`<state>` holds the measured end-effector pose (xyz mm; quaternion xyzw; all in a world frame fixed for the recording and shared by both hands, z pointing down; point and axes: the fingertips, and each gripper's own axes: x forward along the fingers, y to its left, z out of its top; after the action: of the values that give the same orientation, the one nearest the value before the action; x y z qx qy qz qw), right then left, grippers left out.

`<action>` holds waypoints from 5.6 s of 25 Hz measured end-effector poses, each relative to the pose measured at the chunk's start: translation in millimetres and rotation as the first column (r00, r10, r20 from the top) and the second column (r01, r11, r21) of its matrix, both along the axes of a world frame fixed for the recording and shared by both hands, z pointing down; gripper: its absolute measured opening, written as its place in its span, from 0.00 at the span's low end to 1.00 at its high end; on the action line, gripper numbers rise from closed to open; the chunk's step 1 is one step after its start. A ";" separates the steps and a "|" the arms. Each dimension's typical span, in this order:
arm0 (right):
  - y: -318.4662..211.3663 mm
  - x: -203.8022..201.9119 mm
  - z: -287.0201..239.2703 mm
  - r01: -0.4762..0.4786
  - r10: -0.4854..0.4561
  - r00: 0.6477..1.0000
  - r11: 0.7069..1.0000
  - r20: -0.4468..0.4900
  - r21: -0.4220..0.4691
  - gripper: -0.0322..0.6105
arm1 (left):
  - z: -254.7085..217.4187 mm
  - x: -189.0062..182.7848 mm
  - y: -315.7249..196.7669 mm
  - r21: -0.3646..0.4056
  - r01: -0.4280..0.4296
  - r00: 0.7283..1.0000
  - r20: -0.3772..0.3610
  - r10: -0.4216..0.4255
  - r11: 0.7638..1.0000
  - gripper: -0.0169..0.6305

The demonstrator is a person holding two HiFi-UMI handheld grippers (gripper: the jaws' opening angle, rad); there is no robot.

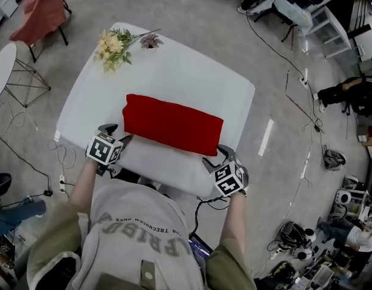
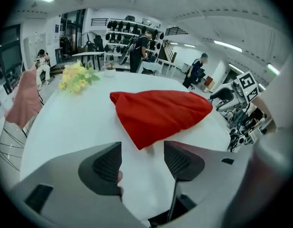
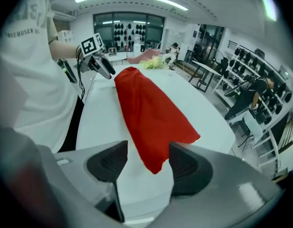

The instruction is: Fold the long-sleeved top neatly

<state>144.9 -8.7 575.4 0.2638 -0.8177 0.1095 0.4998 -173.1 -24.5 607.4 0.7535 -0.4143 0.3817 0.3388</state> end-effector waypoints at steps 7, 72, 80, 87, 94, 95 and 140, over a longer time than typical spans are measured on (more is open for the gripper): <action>4.7 7.1 51.4 0.126 -0.100 0.950 0.990 -0.297 0.068 0.43 | 27.1 14.5 -5.4 0.023 -0.014 0.997 0.081 0.012 1.000 0.44; -11.9 -67.7 -145.9 -0.456 0.123 0.626 0.858 0.770 0.234 0.76 | -165.6 83.7 -6.7 0.532 0.098 0.931 -0.347 0.111 0.841 0.71; 35.4 -78.0 -185.3 -0.593 0.113 0.558 0.747 0.822 0.300 0.67 | -202.8 103.2 43.9 0.636 0.236 0.930 -0.367 0.020 0.734 0.70; 59.6 -68.7 -203.6 -0.625 0.100 0.548 0.709 0.831 0.326 0.37 | -223.5 91.4 68.8 0.719 0.294 0.941 -0.334 -0.058 0.630 0.26; 74.2 -71.0 -210.1 -0.629 0.104 0.629 0.651 0.770 0.426 0.13 | -236.6 79.0 84.6 0.762 0.321 0.944 -0.307 -0.122 0.563 0.07; 76.4 -70.1 -210.4 -0.629 0.107 0.642 0.639 0.759 0.442 0.05 | -236.6 79.1 86.9 0.764 0.320 0.945 -0.302 -0.128 0.560 0.05; 103.2 -74.0 -246.4 -0.579 0.014 0.721 0.562 0.692 0.591 0.05 | -261.8 111.7 104.8 0.840 0.246 0.967 -0.244 -0.069 0.483 0.05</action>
<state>70.9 94.5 329.0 0.5444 -0.8343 -0.0869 0.0095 -61.4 80.3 345.5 0.8105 -0.5851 0.0219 -0.0145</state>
